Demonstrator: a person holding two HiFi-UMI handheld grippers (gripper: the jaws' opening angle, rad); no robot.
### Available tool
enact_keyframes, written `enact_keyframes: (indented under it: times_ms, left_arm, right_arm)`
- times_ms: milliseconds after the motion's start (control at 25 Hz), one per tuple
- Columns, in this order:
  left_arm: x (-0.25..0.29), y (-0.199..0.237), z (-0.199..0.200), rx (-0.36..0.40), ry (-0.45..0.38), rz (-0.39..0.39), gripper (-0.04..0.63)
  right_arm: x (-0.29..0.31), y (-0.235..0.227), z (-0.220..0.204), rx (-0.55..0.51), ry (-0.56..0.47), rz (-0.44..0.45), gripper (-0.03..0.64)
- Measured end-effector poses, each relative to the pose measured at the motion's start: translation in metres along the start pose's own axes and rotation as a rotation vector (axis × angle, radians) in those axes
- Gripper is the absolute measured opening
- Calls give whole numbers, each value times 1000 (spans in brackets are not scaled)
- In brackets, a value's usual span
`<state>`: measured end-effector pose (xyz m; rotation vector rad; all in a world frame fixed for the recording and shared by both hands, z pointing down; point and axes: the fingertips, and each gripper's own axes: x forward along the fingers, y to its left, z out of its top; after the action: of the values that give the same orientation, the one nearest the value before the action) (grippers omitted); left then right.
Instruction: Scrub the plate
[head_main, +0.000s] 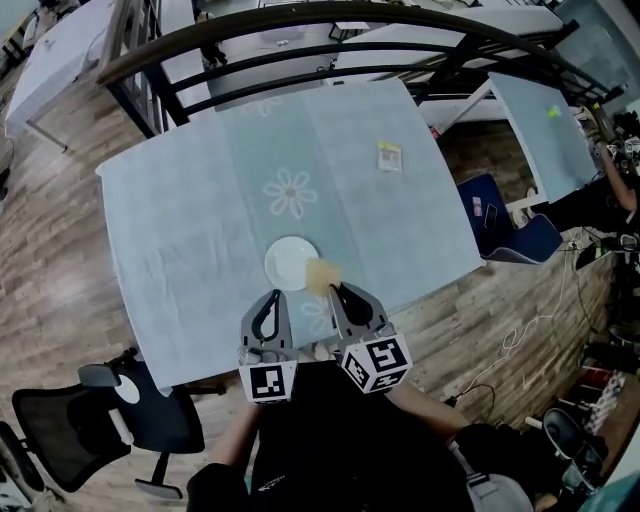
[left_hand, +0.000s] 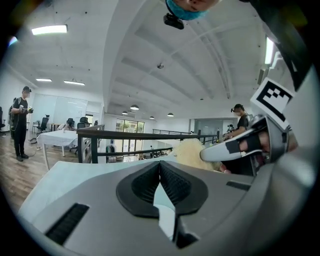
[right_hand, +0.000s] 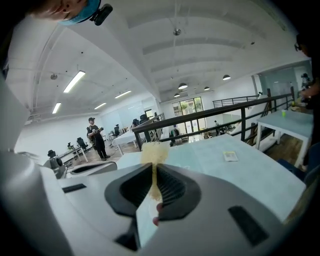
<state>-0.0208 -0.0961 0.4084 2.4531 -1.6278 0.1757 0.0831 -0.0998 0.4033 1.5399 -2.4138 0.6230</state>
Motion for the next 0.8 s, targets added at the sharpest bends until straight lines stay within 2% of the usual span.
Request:
enact_keyframes:
  times_ms: [160,360,800]
  left_arm:
    - [4,19,0,-5,-12,26,14]
    - [7,40,-7,-33,-7,79,14]
    - [27,41,-46,-60,83,120,14]
  right_arm:
    - [25,7,-5,-38,29,22,35]
    - [63,7,-25,-30,88,27,35]
    - [147,-23,-97,-25,239,14,35]
